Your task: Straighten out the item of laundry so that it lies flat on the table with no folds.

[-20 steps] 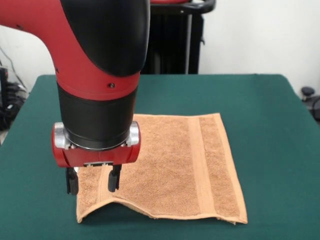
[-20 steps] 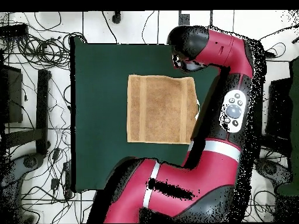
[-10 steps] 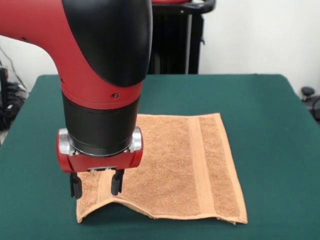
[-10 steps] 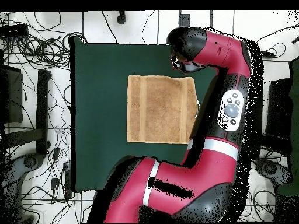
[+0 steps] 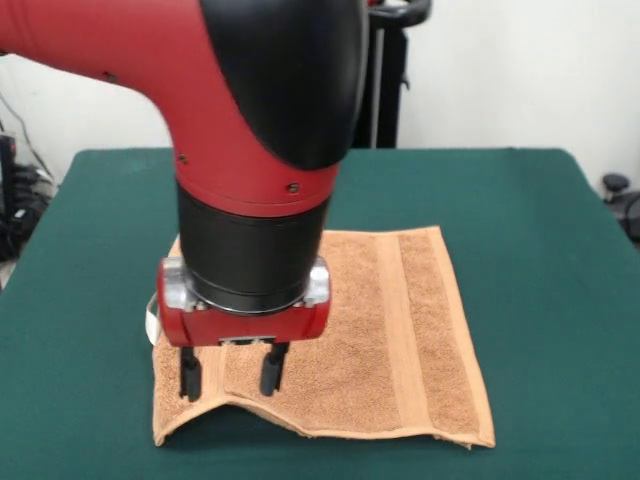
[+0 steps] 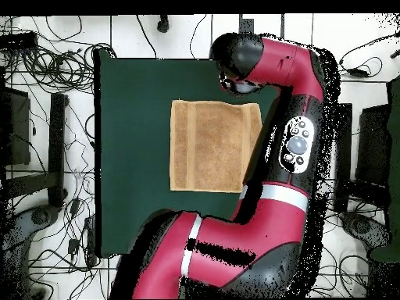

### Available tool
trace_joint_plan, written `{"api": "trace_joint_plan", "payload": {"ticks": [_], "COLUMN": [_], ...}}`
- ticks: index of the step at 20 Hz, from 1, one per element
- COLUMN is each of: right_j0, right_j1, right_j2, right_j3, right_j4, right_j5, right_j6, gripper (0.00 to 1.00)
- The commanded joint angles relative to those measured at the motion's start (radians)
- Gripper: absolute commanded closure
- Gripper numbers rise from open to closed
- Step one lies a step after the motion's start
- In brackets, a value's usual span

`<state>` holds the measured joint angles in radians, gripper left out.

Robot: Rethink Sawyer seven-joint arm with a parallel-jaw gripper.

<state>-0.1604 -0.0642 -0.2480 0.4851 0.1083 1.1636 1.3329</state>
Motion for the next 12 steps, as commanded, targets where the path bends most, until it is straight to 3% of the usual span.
{"api": "trace_joint_plan", "payload": {"ticks": [1,12], "right_j0": [0.052,0.045], "right_j1": [-0.041,-0.046], "right_j2": [0.022,0.028], "right_j3": [0.042,0.047], "right_j4": [0.034,0.025], "right_j5": [0.038,0.043], "right_j6": [0.348,0.355], "gripper": [0.00,0.00]}}
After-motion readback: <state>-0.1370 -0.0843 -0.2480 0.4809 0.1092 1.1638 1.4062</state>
